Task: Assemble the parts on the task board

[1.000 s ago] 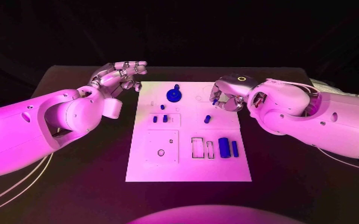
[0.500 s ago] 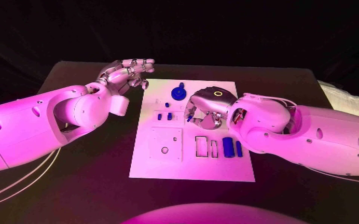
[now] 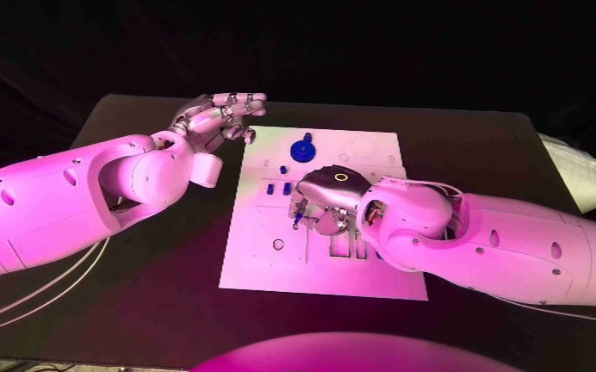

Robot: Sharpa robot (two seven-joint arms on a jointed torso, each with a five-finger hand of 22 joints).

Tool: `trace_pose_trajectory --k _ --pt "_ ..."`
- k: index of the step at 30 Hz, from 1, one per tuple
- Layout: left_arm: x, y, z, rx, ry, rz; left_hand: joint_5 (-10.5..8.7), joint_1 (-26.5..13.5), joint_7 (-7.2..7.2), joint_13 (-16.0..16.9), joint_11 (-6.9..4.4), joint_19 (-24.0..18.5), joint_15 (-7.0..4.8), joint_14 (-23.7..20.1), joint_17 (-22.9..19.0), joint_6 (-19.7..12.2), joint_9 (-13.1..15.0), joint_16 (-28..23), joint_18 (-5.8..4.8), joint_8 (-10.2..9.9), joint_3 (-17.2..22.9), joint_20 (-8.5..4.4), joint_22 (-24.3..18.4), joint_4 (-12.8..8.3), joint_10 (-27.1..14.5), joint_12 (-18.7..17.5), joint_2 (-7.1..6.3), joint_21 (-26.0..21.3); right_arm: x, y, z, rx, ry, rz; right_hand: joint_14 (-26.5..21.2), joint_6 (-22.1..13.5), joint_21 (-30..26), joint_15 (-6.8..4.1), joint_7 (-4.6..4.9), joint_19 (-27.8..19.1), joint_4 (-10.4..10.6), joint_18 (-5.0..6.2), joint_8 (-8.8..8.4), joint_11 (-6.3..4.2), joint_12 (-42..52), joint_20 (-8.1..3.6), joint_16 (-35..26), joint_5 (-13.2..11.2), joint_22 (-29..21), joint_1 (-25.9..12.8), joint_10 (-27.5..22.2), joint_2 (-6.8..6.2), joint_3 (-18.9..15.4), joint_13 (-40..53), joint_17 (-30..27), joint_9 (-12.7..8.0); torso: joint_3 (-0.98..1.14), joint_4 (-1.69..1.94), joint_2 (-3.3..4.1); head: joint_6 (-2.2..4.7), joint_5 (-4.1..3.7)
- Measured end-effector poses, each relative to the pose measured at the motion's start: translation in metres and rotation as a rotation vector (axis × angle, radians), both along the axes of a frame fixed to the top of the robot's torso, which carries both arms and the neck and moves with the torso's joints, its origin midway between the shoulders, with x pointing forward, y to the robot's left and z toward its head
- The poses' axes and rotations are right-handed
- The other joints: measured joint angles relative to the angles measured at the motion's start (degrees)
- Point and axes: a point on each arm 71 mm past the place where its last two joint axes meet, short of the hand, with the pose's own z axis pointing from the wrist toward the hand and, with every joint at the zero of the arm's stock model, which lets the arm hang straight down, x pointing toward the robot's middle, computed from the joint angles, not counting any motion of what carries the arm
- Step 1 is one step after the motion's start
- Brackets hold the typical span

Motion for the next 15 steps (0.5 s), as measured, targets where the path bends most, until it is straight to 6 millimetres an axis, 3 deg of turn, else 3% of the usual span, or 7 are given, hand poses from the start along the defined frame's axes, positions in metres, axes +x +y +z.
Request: trace_pose_trajectory --k 15 --pt "-0.0004 -0.0011 0.0 -0.001 0.002 -0.008 0.0 0.0 0.12 0.01 -0.05 -0.14 0.0 0.01 -0.07 -0.12 -0.03 0.0 0.0 0.0 0.0 0.14 -0.01 0.0 -0.05 0.0 0.0 0.0 0.0013 0.0037 -0.0088 -0.015 0.019 0.011 0.0 -0.19 0.0 0.0 0.19 0.0 0.0 0.0 -0.22 0.15 -0.45 0.0 -0.01 -0.01 -0.07 0.0 0.15 0.0 -0.01 -0.05 -0.01 0.02 0.11 -0.1 0.05 -0.71 0.4"
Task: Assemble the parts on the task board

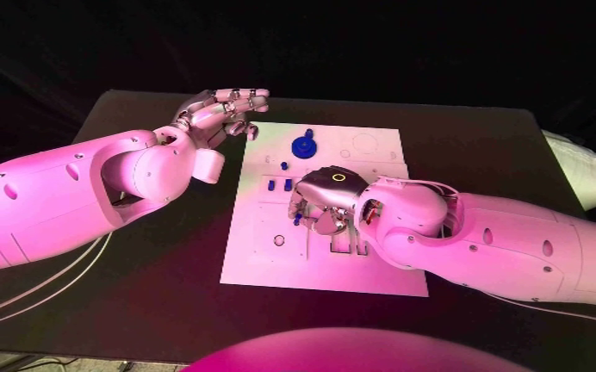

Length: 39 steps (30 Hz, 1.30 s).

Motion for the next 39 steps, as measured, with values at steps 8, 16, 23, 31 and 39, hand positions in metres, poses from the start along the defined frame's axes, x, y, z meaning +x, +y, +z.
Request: trace_pose_trajectory --k 8,16,23,31,39 --pt "0.0 -0.0001 -0.0001 0.0 0.001 -0.003 0.0 0.0 0.08 0.06 -0.16 -0.07 0.0 0.0 -0.08 -0.08 -0.03 0.0 0.0 0.0 0.0 0.07 -0.05 0.0 -0.16 0.0 0.0 0.0 0.0006 -0.0007 -0.0016 -0.012 0.007 0.001 0.0 0.0 0.0 0.0 0.0 0.0 0.0 0.0 -0.01 0.0 -0.09 0.0 0.0 -0.02 0.0 -0.01 0.0 -0.01 -0.01 -0.01 -0.01 0.0 -0.01 -0.01 -0.02 -0.21 0.01" --pt "-0.0001 0.0 -0.0002 0.001 0.002 -0.005 0.0 0.0 0.08 0.05 -0.16 -0.07 0.0 0.0 -0.08 -0.08 -0.03 0.0 0.0 0.0 0.0 0.07 -0.05 0.0 -0.16 0.0 0.0 0.0 0.0009 -0.0006 -0.0022 -0.025 0.007 0.001 0.0 -0.01 0.0 0.0 -0.01 0.0 0.01 0.0 -0.03 0.0 -0.26 0.0 0.0 -0.04 0.0 -0.01 0.0 -0.01 -0.01 -0.08 -0.01 -0.02 -0.03 0.02 -0.04 -0.32 -0.02" --pt "-0.0002 0.0002 -0.0002 0.002 0.003 -0.006 0.0 0.0 0.08 0.05 -0.16 -0.07 0.0 0.0 -0.08 -0.08 -0.02 0.0 0.0 0.0 0.0 0.07 -0.05 0.0 -0.16 0.0 0.0 0.0 0.0013 0.0029 -0.0026 -0.036 0.006 0.004 0.0 -0.01 0.0 0.0 -0.01 0.0 0.01 0.0 -0.12 0.0 -0.06 0.0 0.0 -0.05 0.0 -0.02 0.0 -0.01 -0.01 -0.07 -0.02 0.05 -0.04 0.03 -0.04 -0.37 -0.02" --pt "-0.0004 0.0 -0.0002 0.002 0.003 -0.008 0.0 0.0 0.08 0.05 -0.16 -0.07 0.0 0.0 -0.07 -0.08 -0.02 0.0 0.0 0.0 0.0 0.07 -0.05 0.0 -0.16 0.0 0.0 0.0 0.0006 0.0081 -0.005 -0.048 0.01 0.011 0.0 -0.01 0.0 0.0 -0.01 0.0 0.01 0.0 -0.12 -0.01 -0.06 0.0 -0.01 -0.17 -0.07 -0.08 0.01 -0.08 -0.02 -0.07 -0.02 0.08 -0.04 0.02 -0.04 -0.5 -0.05" --pt "-0.0005 0.0003 -0.0003 0.002 0.004 -0.009 0.0 0.0 0.07 0.1 0.05 -0.07 0.21 -0.2 -0.27 -0.08 -0.02 0.0 0.0 0.0 -0.14 0.07 -0.19 0.15 -0.36 0.2 0.0 -0.48 0.0018 0.0075 -0.0071 -0.054 0.012 0.005 0.08 -5.05 -1.97 1.38 1.94 -1.27 0.26 0.06 -1.32 0.99 -1.16 1.02 -1.2 1.32 -3.24 -2.23 -4.19 -1.85 -0.26 -1.63 -2.07 -0.96 -0.07 0.02 -0.04 -0.67 -0.05"
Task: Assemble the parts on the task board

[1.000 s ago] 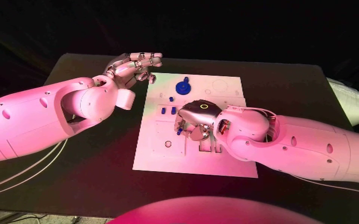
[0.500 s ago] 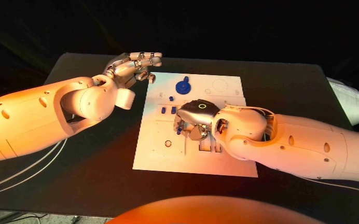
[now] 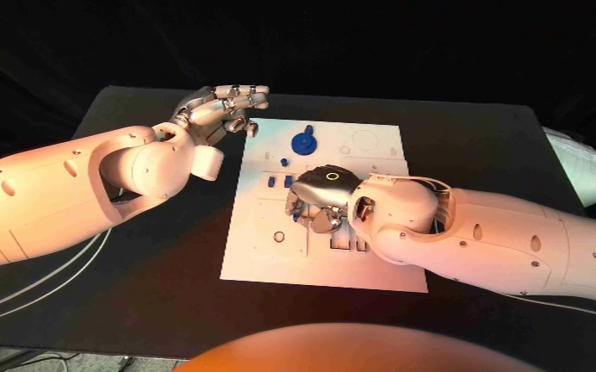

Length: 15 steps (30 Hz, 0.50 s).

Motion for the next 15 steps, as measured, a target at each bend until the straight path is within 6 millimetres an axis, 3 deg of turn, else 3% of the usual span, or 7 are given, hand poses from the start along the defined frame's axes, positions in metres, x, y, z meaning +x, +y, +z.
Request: trace_pose_trajectory --k 1,4,7,15 --pt "0.0 0.0 0.0 0.0 0.0 0.0 0.0 0.0 0.0 0.02 0.0 0.0 0.0 0.0 -0.03 0.0 0.0 0.0 0.0 0.0 -0.02 0.0 -0.03 0.02 0.0 0.02 0.0 -0.09 0.0 0.0 0.0 0.001 0.0 -0.001 0.06 -0.93 -0.97 0.27 0.32 -0.72 0.24 0.85 0.0 0.43 0.14 0.23 -0.25 0.25 -1.53 -0.51 -1.47 -0.51 -0.24 -0.03 -0.33 -0.32 -0.01 -0.01 -0.01 -0.02 0.01" --pt "0.0 0.0 0.0 0.0 0.001 -0.002 0.0 0.0 0.0 0.02 0.0 0.0 0.0 0.0 -0.03 0.0 0.0 0.0 0.0 0.0 -0.03 0.0 -0.03 0.03 0.0 0.02 0.0 -0.09 0.0 -0.001 0.0 0.004 0.001 -0.004 0.01 -4.36 -4.28 0.78 1.06 -2.88 0.4 1.72 -0.01 1.46 -0.03 1.0 -1.28 0.35 -6.56 -1.43 -6.95 -1.43 -1.38 -0.51 -1.69 -1.11 0.01 -0.01 -0.02 -0.03 0.02" --pt "0.0 0.0 0.0 0.0 0.002 -0.003 0.0 0.0 0.0 0.02 0.0 0.0 0.0 0.0 -0.03 0.0 0.0 0.0 0.0 0.0 -0.03 0.0 -0.03 0.03 0.0 0.02 0.0 -0.09 0.001 -0.004 0.0 0.006 0.002 -0.012 0.02 -6.73 -6.58 0.78 0.84 -3.97 0.31 2.17 0.0 1.75 0.19 1.35 -2.39 0.35 -9.81 -1.45 -10.32 -1.46 -3.02 -0.5 -3.13 -1.24 0.03 -0.01 -0.03 -0.02 -0.03" --pt "0.0 0.001 0.0 0.002 0.004 -0.003 0.0 0.0 0.0 0.01 0.0 0.0 0.0 0.0 -0.03 0.0 -0.05 -0.21 0.0 0.0 -0.03 0.0 -0.03 0.03 0.0 0.02 0.0 -0.09 -0.002 -0.033 0.007 0.022 0.005 -0.057 0.02 -5.64 -6.65 0.78 0.61 -3.28 0.22 2.18 0.23 1.32 3.04 0.76 -2.46 0.66 -9.31 -1.04 -8.2 -1.05 -3.87 0.01 -3.13 -0.99 0.07 0.0 -0.05 0.14 -0.1"
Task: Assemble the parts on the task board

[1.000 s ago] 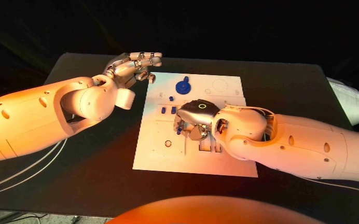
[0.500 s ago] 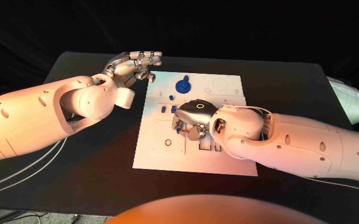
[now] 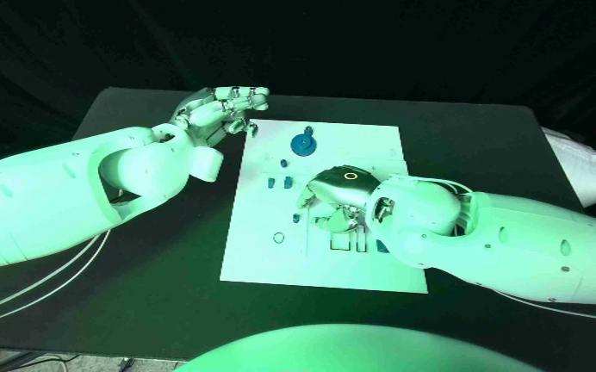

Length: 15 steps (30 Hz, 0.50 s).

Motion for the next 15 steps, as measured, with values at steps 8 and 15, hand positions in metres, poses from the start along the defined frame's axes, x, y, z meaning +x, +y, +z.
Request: trace_pose_trajectory --k 8,15 --pt "0.0 0.002 -0.001 0.004 0.003 0.002 0.0 0.0 -0.19 0.05 0.0 0.0 0.0 0.0 0.05 -0.19 0.0 0.0 0.0 0.0 -0.16 0.0 0.0 -0.16 0.0 0.0 0.0 0.0 0.014 -0.051 0.041 0.01 -0.063 -0.104 0.0 1.03 0.37 0.0 -0.62 0.82 0.54 -0.01 0.0 -0.53 0.94 -0.22 0.0 0.0 0.82 -0.07 1.48 -0.08 -0.54 -0.2 -0.38 0.06 -0.01 -0.08 -0.02 0.51 -0.6" --pt "0.0 0.0 -0.001 0.004 0.005 -0.005 0.0 0.0 -0.19 0.05 0.0 0.0 0.0 0.0 0.06 -0.19 0.0 0.0 -0.01 0.0 -0.16 0.0 0.0 -0.16 0.0 0.0 0.0 0.0 0.022 -0.085 0.053 -0.013 -0.082 -0.191 -0.1 0.35 0.37 -0.56 -1.65 1.19 1.55 -0.01 0.0 -1.15 0.43 -0.24 0.0 -0.84 0.44 -1.23 -0.1 -1.24 -3.35 -0.35 -0.46 -0.11 -0.04 -0.16 0.01 1.13 -1.23"
